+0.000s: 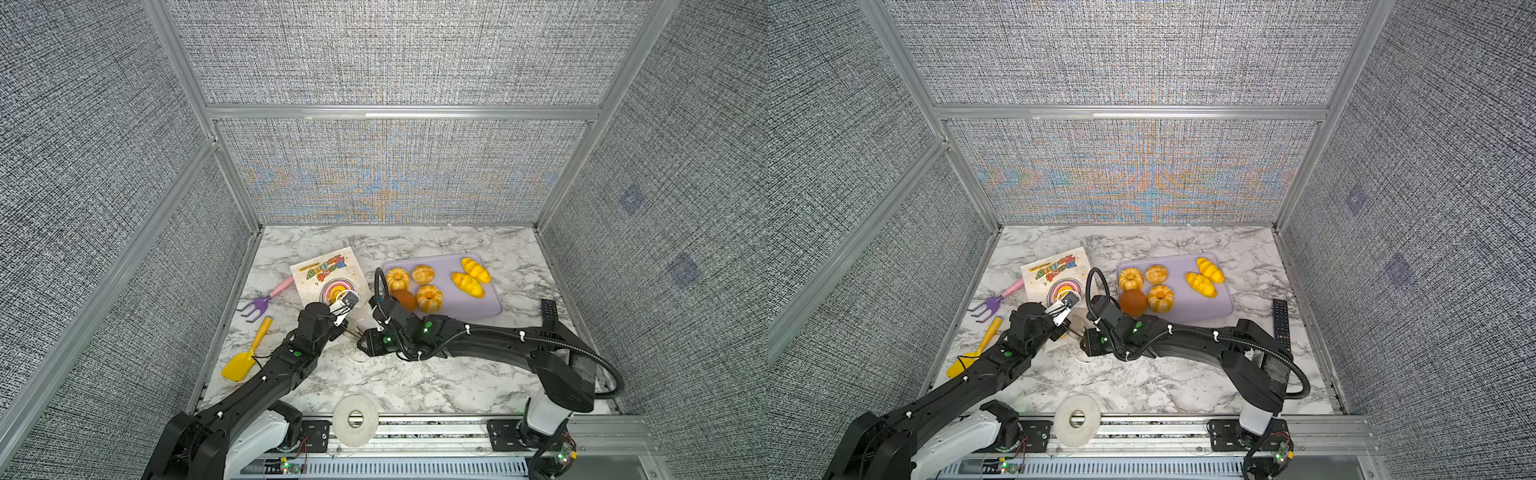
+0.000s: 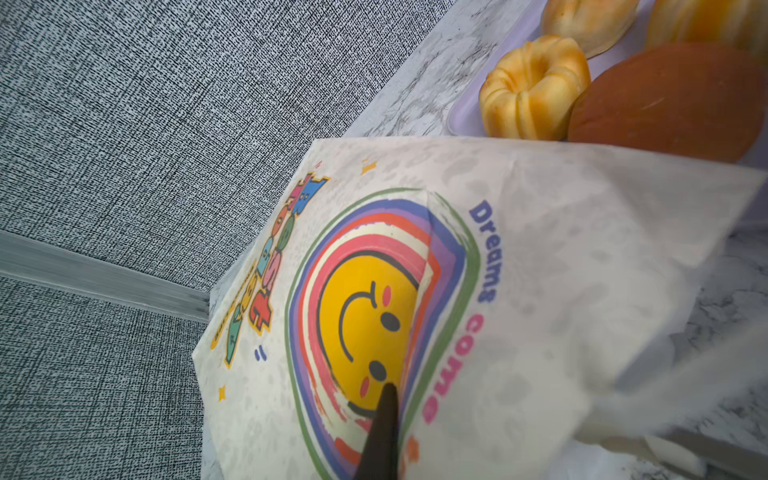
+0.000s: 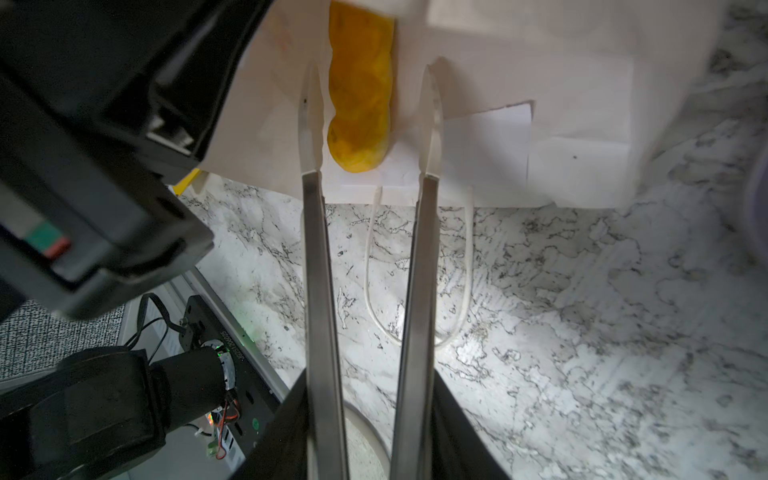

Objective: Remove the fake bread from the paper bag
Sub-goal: 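Pinch a long yellow bread inside the bag with the tongs, then pull the pinched yellow bread out of the bag with the tongs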

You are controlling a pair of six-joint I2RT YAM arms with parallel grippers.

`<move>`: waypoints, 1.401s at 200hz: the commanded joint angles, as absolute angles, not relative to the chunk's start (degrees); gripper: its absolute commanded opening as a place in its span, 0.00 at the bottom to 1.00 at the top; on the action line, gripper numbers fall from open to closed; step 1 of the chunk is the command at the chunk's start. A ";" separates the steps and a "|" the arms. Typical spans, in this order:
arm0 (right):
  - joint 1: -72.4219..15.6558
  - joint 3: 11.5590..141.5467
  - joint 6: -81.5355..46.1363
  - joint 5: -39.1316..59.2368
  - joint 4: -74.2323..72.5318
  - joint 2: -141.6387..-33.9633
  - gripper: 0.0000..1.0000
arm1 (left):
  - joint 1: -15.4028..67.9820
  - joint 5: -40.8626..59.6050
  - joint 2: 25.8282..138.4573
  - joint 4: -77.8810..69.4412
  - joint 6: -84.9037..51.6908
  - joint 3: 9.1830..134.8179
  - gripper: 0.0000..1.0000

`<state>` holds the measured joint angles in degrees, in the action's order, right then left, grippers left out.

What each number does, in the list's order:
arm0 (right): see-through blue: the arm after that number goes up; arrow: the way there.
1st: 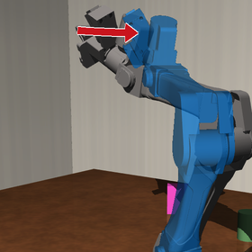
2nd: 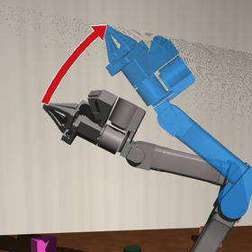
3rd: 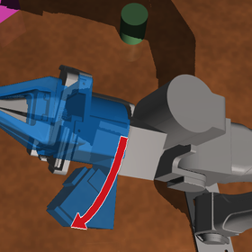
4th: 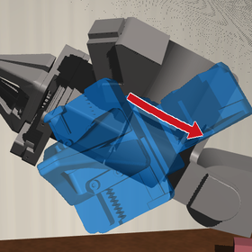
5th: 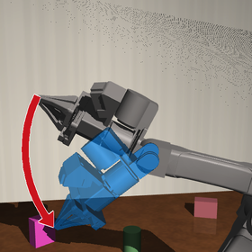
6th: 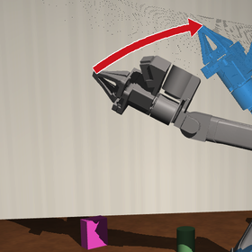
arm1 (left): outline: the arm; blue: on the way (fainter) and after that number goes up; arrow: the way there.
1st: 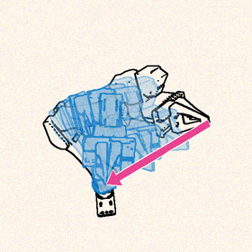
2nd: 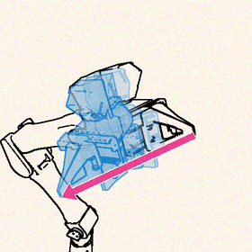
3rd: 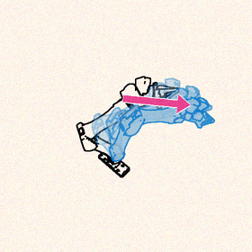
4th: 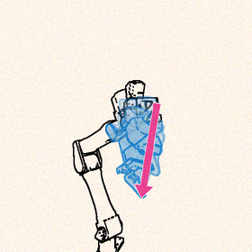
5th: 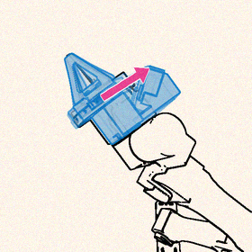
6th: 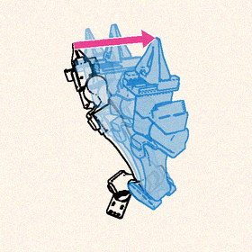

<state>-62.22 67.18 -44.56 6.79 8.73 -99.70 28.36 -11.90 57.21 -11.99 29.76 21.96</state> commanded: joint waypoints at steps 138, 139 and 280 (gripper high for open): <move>-61.95 71.50 -41.71 9.32 7.75 -104.09 0.00 | 28.33 -11.82 57.06 -13.10 29.19 21.88 0.00; -61.96 71.48 -41.68 9.19 7.83 -103.95 0.00 | 28.36 -11.84 57.09 -13.10 29.23 21.88 0.00; -65.72 56.58 -47.83 9.52 19.72 -79.48 0.00 | 28.30 -18.75 59.06 -15.87 24.96 22.77 0.00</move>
